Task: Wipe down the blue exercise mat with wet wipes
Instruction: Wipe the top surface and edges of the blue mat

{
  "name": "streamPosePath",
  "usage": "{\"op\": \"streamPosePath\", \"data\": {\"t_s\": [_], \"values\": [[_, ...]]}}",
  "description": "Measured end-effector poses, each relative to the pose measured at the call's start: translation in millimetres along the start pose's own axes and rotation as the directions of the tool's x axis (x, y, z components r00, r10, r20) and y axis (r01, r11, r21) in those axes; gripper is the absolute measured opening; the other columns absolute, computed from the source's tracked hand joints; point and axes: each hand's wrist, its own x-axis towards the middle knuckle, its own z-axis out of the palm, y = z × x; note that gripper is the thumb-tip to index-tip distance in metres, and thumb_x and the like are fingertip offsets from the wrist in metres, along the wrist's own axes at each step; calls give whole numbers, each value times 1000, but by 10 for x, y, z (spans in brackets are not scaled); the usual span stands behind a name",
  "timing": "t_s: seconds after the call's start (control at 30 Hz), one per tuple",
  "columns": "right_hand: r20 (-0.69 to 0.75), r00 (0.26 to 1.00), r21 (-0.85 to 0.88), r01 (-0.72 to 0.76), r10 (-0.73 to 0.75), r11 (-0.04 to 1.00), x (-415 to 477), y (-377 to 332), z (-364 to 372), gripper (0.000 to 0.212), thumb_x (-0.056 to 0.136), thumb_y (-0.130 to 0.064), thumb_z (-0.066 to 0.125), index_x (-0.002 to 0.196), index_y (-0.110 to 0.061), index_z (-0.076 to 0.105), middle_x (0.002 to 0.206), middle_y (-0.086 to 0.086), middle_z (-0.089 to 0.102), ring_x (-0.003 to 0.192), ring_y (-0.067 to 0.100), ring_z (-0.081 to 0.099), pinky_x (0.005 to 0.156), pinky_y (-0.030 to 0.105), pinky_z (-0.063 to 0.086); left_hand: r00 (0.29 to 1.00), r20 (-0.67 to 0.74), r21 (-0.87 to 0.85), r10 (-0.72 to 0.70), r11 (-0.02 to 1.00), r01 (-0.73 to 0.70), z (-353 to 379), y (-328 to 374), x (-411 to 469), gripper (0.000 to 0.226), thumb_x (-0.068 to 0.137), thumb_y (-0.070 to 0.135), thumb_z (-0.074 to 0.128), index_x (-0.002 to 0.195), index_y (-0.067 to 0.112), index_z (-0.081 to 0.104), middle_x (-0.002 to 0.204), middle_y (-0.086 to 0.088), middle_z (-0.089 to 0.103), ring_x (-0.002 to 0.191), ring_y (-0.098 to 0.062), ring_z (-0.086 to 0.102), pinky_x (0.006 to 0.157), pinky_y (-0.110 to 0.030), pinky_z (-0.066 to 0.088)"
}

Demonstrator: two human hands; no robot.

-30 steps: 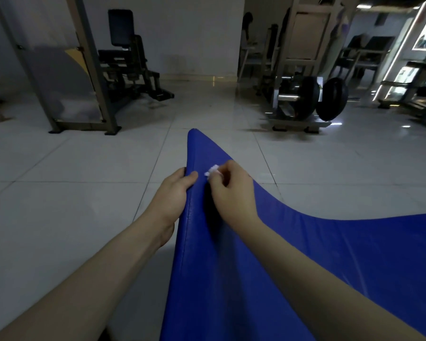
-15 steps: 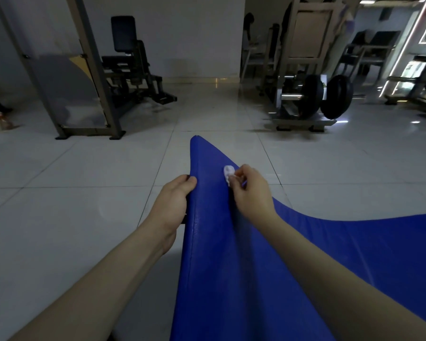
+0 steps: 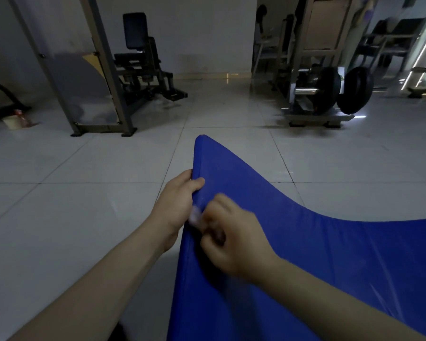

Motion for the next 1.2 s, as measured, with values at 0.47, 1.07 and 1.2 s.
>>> {"op": "streamPosePath", "data": {"t_s": [0.47,1.07,1.2], "values": [[-108,899,141,-410,425,901,958,750,23,10,97,-11,54,88,-14,58,76,-1,58,69,14,52,62,32,42,997,83,5,-7,1000,6,-33,-58,-55,27,107,22,45,117,31,68,100,5,77,87,-14,75,63,-24,54],[-55,867,132,-485,495,864,859,909,-28,18,98,-17,55,81,-10,54,67,3,56,62,15,50,58,31,39,998,59,-10,-19,1000,19,-31,-79,-56,26,107,24,45,114,31,69,97,9,77,85,-10,74,62,-23,55],[-48,794,88,-602,607,794,1053,1309,139,12,98,-11,55,85,-13,54,67,-1,54,66,18,52,63,28,38,997,59,-6,-42,999,42,-13,-103,-33,26,107,24,45,111,37,67,94,15,77,81,-5,73,66,-27,52]]}}
